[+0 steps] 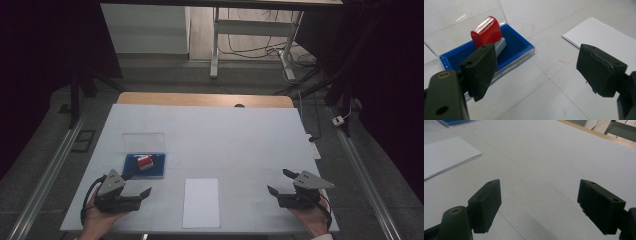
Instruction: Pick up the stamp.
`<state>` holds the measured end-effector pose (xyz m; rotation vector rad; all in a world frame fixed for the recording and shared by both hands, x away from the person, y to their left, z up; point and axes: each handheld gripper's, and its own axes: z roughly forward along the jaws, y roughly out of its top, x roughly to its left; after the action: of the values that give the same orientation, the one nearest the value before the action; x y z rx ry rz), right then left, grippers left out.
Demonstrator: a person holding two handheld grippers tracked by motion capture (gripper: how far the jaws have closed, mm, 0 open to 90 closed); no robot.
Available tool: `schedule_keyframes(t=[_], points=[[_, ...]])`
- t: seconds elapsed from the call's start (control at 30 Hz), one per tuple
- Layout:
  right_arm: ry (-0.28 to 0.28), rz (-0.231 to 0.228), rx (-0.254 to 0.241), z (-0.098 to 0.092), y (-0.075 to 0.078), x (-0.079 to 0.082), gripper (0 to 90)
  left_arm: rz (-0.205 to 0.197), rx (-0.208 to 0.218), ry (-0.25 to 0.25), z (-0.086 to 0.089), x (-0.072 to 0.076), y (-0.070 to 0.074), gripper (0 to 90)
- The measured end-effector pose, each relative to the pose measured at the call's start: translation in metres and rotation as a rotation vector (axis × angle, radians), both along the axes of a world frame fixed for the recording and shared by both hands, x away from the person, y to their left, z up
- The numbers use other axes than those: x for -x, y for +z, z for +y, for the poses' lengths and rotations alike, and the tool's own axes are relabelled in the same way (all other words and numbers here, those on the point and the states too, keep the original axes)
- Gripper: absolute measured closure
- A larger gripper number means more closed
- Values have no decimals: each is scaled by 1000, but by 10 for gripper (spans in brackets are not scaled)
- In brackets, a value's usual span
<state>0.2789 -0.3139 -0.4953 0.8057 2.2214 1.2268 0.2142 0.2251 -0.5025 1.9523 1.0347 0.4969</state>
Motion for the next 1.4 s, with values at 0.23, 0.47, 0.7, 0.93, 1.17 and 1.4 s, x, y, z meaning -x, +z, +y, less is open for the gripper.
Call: schedule_keyframes(t=[0.23, 0.47, 0.7, 0.93, 1.17, 1.4], points=[[-7, 4, -15, -2, 1, 0, 202, 0, 14, -1, 1, 0, 1, 172], [-7, -5, -4, -2, 0, 0, 200, 1, 20, 2, 2, 0, 3, 172], [-8, -10, -5, -1, 0, 0, 204, 2, 18, 8, 3, 0, 3, 174], [-13, -17, 1, -1, 0, 1, 208, 5, 5, 6, 3, -1, 5, 182], [-5, -18, 8, 2, -2, 0, 213, -2, -9, -2, 1, 1, 19, 183], [-9, -16, 11, 1, -2, 0, 219, 9, -34, -19, -2, -5, 27, 195]])
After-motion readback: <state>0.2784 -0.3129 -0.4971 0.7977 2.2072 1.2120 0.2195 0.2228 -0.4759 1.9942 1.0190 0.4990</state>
